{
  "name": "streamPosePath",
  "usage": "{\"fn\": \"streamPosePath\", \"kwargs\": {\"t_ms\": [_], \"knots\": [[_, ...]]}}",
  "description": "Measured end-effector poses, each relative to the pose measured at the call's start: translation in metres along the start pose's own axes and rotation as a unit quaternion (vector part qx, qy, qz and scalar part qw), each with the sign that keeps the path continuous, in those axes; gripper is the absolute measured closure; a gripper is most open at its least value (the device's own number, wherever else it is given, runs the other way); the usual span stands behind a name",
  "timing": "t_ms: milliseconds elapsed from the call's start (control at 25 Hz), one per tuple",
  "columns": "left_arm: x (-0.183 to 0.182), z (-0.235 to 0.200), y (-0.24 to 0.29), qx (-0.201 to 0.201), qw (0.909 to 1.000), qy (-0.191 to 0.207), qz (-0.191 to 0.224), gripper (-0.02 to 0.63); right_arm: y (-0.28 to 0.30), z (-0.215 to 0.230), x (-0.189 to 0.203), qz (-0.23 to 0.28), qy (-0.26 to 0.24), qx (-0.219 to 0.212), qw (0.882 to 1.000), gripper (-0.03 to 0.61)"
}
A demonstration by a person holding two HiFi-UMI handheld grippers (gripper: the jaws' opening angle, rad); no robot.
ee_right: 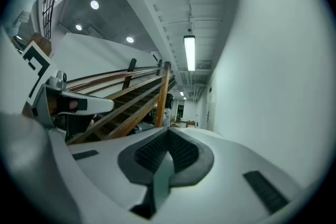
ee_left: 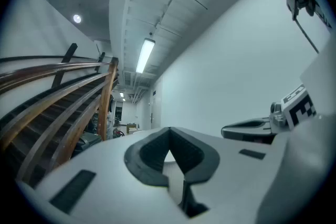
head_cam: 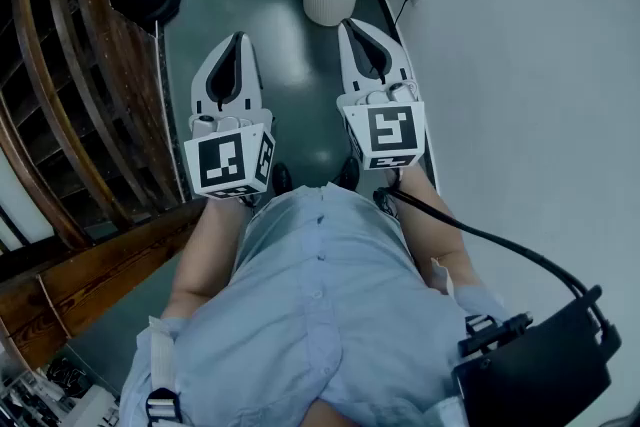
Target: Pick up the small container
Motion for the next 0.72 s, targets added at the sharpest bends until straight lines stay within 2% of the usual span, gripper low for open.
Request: {"fn": "streamPosePath", "kwargs": {"t_ms": [360, 720], "knots": [[0.007, 0.007, 0.0, -0.005, 1.0, 0.001, -0.004, 0.614, -0.005, 0.004, 0.007, -0.004, 0.003, -0.002, 1.0, 0.58], [0.013, 0.041, 0.012, -0.039, 0.9992, 0.002, -0.012, 0.614, -0.013, 0.048, 0.011, 0.016, 0.014, -0.022, 1.0, 0.578]]}}
Point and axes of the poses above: the fingertips, and each gripper's own axes: y forward along the fingers, z to its right, x out of its underside, the point moved 2 cm from there along -y, backward along the fingers, and after that the axes turned 3 degrees about z, right-handed, at the moved point
